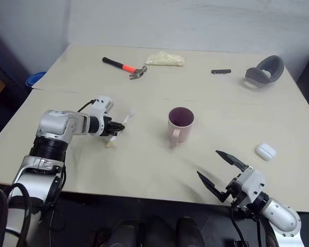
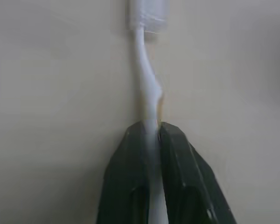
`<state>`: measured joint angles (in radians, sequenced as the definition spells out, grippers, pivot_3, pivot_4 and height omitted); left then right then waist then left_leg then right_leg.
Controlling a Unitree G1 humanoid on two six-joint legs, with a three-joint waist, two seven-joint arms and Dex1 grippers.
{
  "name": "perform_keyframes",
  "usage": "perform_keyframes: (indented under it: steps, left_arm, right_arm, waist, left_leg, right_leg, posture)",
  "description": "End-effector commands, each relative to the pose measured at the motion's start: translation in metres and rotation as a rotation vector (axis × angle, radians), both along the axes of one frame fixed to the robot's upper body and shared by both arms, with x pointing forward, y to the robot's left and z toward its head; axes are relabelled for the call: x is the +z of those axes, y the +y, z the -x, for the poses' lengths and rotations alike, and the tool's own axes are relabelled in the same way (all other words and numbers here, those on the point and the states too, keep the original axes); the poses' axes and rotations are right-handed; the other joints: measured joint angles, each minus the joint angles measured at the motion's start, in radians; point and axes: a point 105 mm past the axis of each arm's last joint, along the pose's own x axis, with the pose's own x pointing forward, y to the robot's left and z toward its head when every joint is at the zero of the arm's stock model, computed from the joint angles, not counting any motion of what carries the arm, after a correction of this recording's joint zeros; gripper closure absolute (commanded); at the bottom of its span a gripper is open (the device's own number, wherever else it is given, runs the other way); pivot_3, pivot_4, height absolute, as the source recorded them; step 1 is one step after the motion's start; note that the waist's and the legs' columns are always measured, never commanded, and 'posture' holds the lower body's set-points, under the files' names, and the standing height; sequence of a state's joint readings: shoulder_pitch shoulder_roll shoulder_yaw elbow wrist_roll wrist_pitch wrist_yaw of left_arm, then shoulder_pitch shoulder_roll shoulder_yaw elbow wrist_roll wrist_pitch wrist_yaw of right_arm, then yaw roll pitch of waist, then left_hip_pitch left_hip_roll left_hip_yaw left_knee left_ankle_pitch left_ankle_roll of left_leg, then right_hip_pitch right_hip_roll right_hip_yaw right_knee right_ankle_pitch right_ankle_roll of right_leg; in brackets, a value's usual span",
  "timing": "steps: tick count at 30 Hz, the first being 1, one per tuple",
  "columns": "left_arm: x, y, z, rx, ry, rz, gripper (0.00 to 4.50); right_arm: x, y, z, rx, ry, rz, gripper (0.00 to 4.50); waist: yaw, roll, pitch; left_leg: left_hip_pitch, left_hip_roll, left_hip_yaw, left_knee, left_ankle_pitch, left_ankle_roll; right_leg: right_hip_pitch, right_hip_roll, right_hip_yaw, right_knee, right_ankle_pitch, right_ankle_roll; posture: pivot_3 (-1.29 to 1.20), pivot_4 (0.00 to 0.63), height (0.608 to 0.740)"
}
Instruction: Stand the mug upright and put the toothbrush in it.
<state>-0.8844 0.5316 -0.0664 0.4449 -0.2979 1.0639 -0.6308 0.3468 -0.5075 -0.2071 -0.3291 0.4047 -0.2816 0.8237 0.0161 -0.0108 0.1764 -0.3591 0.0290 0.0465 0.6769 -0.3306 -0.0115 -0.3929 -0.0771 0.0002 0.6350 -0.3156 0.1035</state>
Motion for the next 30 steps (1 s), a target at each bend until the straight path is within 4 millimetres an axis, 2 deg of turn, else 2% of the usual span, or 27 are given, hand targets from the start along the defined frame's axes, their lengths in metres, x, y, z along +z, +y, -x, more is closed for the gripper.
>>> perform_keyframes:
  steps: [1, 3, 5, 8, 9, 11, 12, 15, 18, 21, 23, 27, 28, 30]
  left_arm:
    - [0.042, -0.006, 0.011, -0.156, -0.116, 0.276, 4.44]
    - [0.085, -0.007, 0.014, -0.220, -0.308, 0.462, 4.44]
    - [0.114, -0.012, 0.021, -0.299, -0.454, 0.587, 4.44]
    - [0.140, -0.041, 0.044, -0.542, -0.640, 0.696, 4.44]
    - [0.155, -0.054, 0.054, -0.636, -0.709, 0.809, 4.44]
    - [0.171, -0.072, 0.060, -0.698, -0.771, 0.967, 4.44]
    - [0.172, -0.082, 0.061, -0.726, -0.782, 0.986, 4.44]
    - [0.156, -0.122, 0.053, -0.780, -0.786, 0.979, 4.44]
    - [0.141, -0.152, 0.040, -0.754, -0.796, 0.984, 4.44]
    - [0.129, -0.166, 0.032, -0.721, -0.837, 0.950, 4.44]
    - [0.117, -0.175, 0.035, -0.773, -0.839, 0.913, 4.44]
    - [0.100, -0.179, 0.032, -0.755, -0.860, 0.867, 4.44]
    - [0.098, -0.179, 0.032, -0.750, -0.866, 0.862, 3.71]
    - [0.092, -0.180, 0.034, -0.767, -0.875, 0.840, 3.16]
  right_arm:
    - [0.011, -0.007, 0.007, -0.023, -0.048, 0.033, 0.00]
    - [0.009, -0.011, 0.010, -0.048, -0.048, 0.041, 0.00]
    - [0.008, -0.013, 0.012, -0.071, -0.056, 0.039, 0.00]
    - [0.007, -0.012, 0.014, -0.104, -0.080, 0.024, 0.00]
    - [0.008, -0.012, 0.014, -0.121, -0.093, 0.013, 0.00]
    - [0.011, -0.012, 0.014, -0.157, -0.117, -0.017, 0.00]
    - [0.013, -0.014, 0.013, -0.179, -0.126, -0.040, 0.00]
    - [0.019, -0.018, 0.012, -0.246, -0.152, -0.121, 0.00]
    - [0.026, -0.022, 0.012, -0.314, -0.212, -0.178, 0.00]
    - [0.032, -0.020, 0.013, -0.332, -0.240, -0.185, 0.00]
    - [0.037, -0.017, 0.015, -0.340, -0.250, -0.193, 0.00]
    - [0.041, -0.011, 0.017, -0.371, -0.254, -0.229, 0.00]
    - [0.041, -0.010, 0.018, -0.379, -0.255, -0.233, 0.00]
    - [0.041, -0.008, 0.019, -0.380, -0.249, -0.231, 0.00]
  waist:
    - [-0.002, -0.001, 0.001]
    - [-0.004, -0.004, 0.002]
    - [-0.003, -0.004, 0.002]
    - [0.001, -0.004, 0.002]
    - [0.006, -0.004, 0.002]
    - [0.011, -0.004, 0.002]
    - [0.009, -0.004, 0.002]
    - [0.004, -0.004, 0.002]
    - [0.005, -0.003, 0.002]
    - [-0.004, -0.003, 0.002]
    - [-0.008, -0.003, 0.002]
    - [-0.007, -0.003, 0.002]
    - [-0.007, -0.003, 0.002]
    - [-0.007, -0.003, 0.002]
  left_leg:
    - [-0.001, 0.000, 0.000, 0.000, 0.000, 0.000]
    - [-0.002, 0.001, 0.000, 0.000, 0.000, 0.000]
    - [-0.004, 0.001, -0.001, 0.001, 0.000, 0.000]
    - [-0.004, 0.001, -0.002, 0.001, 0.000, -0.001]
    - [-0.004, 0.000, -0.001, 0.001, 0.000, -0.001]
    - [-0.005, 0.000, -0.002, 0.003, 0.000, 0.000]
    - [-0.007, -0.001, -0.003, 0.005, 0.000, 0.001]
    - [-0.008, -0.002, -0.002, 0.005, 0.000, 0.001]
    - [-0.008, -0.004, -0.001, 0.004, -0.001, 0.002]
    - [-0.009, -0.004, 0.001, 0.004, -0.001, 0.003]
    - [-0.009, -0.003, 0.001, 0.003, -0.003, 0.005]
    - [-0.010, -0.003, 0.000, 0.003, -0.003, 0.005]
    - [-0.010, -0.003, 0.000, 0.003, -0.003, 0.006]
    - [-0.011, -0.003, 0.000, 0.003, -0.004, 0.007]
  right_leg:
    - [-0.001, 0.000, 0.000, 0.000, 0.000, 0.000]
    - [-0.001, 0.000, 0.000, 0.000, 0.000, 0.000]
    - [-0.002, 0.000, 0.000, 0.000, 0.000, 0.000]
    - [-0.002, -0.001, 0.002, -0.001, 0.000, 0.000]
    - [-0.002, -0.001, 0.001, -0.001, 0.000, 0.000]
    - [-0.001, 0.000, 0.000, -0.002, 0.000, 0.000]
    - [-0.001, 0.000, 0.000, -0.003, 0.001, 0.002]
    - [-0.001, 0.002, 0.000, -0.006, 0.002, 0.004]
    - [-0.002, 0.004, -0.001, -0.007, 0.002, 0.004]
    - [-0.003, 0.004, 0.000, -0.008, 0.003, 0.005]
    - [-0.004, 0.005, 0.001, -0.008, 0.003, 0.005]
    - [-0.004, 0.006, 0.000, -0.008, 0.002, 0.004]
    - [-0.004, 0.006, 0.000, -0.009, 0.002, 0.004]
    - [-0.004, 0.006, 0.000, -0.009, 0.003, 0.004]
  posture:
    - [0.00, 0.150, 0.740]
    - [0.00, 0.150, 0.740]
    - [0.00, 0.150, 0.740]
    - [0.00, 0.150, 0.740]
    - [0.00, 0.150, 0.740]
    - [0.00, 0.150, 0.740]
    - [0.00, 0.150, 0.740]
    - [0.00, 0.150, 0.740]
    - [0.00, 0.150, 0.740]
    - [0.00, 0.150, 0.740]
    - [0.00, 0.150, 0.740]
    - [0.00, 0.150, 0.740]
    - [0.00, 0.150, 0.740]
    - [0.00, 0.150, 0.740]
